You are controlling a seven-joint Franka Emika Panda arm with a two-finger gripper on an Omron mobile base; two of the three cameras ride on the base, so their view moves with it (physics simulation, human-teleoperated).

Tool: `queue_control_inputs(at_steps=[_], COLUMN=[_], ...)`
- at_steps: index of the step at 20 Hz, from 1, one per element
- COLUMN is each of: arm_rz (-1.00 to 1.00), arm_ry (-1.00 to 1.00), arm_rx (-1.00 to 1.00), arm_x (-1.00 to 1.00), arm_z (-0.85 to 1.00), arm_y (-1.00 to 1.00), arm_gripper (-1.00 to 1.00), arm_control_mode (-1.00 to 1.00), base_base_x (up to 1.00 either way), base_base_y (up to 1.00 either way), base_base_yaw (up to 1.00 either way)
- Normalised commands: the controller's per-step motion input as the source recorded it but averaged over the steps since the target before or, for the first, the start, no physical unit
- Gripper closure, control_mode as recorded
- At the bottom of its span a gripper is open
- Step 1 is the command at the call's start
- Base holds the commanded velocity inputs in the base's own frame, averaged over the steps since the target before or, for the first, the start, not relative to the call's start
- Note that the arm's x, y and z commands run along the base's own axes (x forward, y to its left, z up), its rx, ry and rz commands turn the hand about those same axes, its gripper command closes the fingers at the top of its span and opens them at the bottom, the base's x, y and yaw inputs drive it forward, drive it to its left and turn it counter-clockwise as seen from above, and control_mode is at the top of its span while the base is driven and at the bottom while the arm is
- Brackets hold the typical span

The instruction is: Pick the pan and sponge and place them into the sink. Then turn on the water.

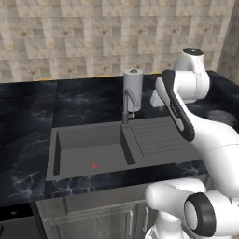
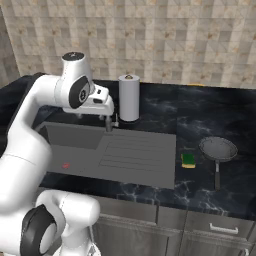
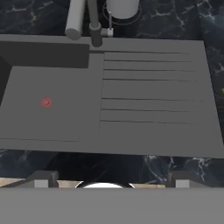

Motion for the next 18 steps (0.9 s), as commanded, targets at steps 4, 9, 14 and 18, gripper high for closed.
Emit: queue_control_inputs(at_steps=[4, 9, 14, 18], arm_rz=[0.00, 0.00, 0.00, 0.00], arm_ry=[0.00, 0.00, 0.00, 0.00], arm_rx=[0.00, 0.00, 0.00, 0.00], arm_x=[0.00, 0.00, 0.00, 0.00], arm_z=[0.00, -0.05, -0.10, -0.15], arm_y=[-0.35, -0.31, -0.32, -0.33], arm_gripper=[-1.00, -1.00, -1.00, -1.00], arm_control_mode=[-1.00, -1.00, -1.00, -1.00], base_base_x=[0.00, 0.00, 0.00, 0.00], base_base_y=[0.00, 0.00, 0.00, 0.00], base_base_yaw=[0.00, 0.00, 0.00, 0.00])
